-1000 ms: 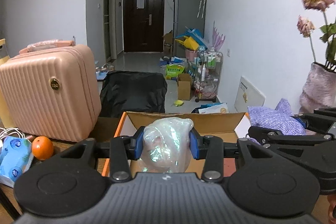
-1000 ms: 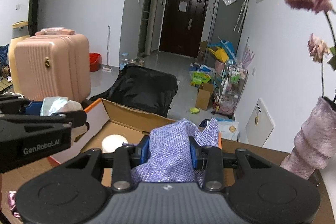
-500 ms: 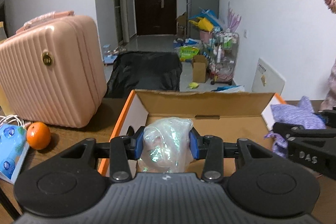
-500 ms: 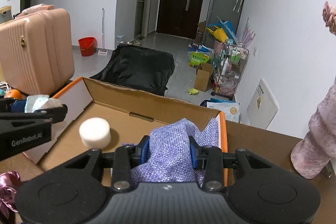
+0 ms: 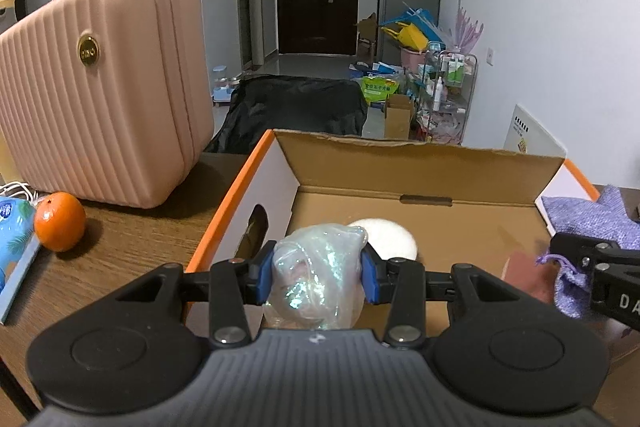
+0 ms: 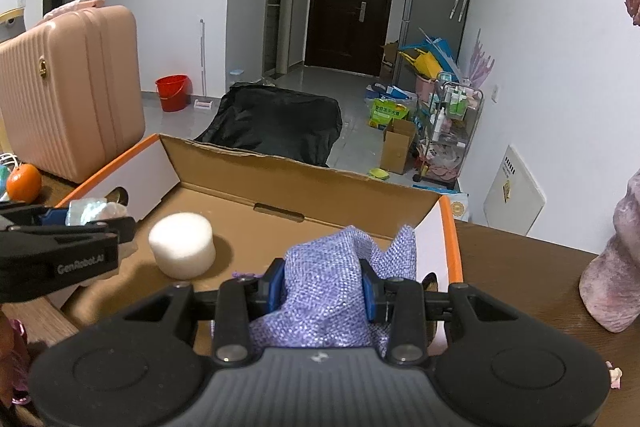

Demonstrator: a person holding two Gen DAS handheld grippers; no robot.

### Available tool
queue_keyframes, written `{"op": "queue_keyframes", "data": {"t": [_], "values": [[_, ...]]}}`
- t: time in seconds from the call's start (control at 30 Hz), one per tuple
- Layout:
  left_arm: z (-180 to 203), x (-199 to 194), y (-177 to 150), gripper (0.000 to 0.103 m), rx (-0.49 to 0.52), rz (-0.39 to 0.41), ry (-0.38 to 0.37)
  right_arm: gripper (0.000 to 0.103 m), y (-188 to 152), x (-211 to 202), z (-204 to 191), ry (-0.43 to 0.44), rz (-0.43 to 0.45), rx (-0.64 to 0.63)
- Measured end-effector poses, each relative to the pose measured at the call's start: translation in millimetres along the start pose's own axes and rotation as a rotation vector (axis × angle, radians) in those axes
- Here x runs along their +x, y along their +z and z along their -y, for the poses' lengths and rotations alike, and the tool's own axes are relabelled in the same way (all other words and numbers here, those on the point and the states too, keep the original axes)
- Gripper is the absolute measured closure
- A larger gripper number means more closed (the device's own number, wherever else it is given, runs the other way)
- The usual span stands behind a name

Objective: Organize soft objects
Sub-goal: 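Open the left gripper over the box while the right gripper releases the purple bag inside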

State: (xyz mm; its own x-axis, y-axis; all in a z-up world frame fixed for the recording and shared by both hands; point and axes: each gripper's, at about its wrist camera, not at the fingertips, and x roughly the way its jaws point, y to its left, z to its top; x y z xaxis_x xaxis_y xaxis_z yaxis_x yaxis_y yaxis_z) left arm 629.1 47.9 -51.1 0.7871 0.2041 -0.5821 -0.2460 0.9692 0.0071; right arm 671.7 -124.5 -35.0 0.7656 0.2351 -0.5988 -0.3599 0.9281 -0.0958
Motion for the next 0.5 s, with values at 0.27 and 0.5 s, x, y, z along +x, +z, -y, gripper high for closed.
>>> {"op": "queue_keyframes", "data": {"t": [0.27,0.5], "values": [[1.4,2.4,-5.5,0.060,0.011,0.007,0.002,0.067,-4.4,2.1,0.2,-0.002,0.002,0.001],[-1.6,-0.5,-5.3,0.049,0.011,0.015,-0.004,0.058,-6.7,5.3,-3.1,-0.009,-0.012,-0.008]]}}
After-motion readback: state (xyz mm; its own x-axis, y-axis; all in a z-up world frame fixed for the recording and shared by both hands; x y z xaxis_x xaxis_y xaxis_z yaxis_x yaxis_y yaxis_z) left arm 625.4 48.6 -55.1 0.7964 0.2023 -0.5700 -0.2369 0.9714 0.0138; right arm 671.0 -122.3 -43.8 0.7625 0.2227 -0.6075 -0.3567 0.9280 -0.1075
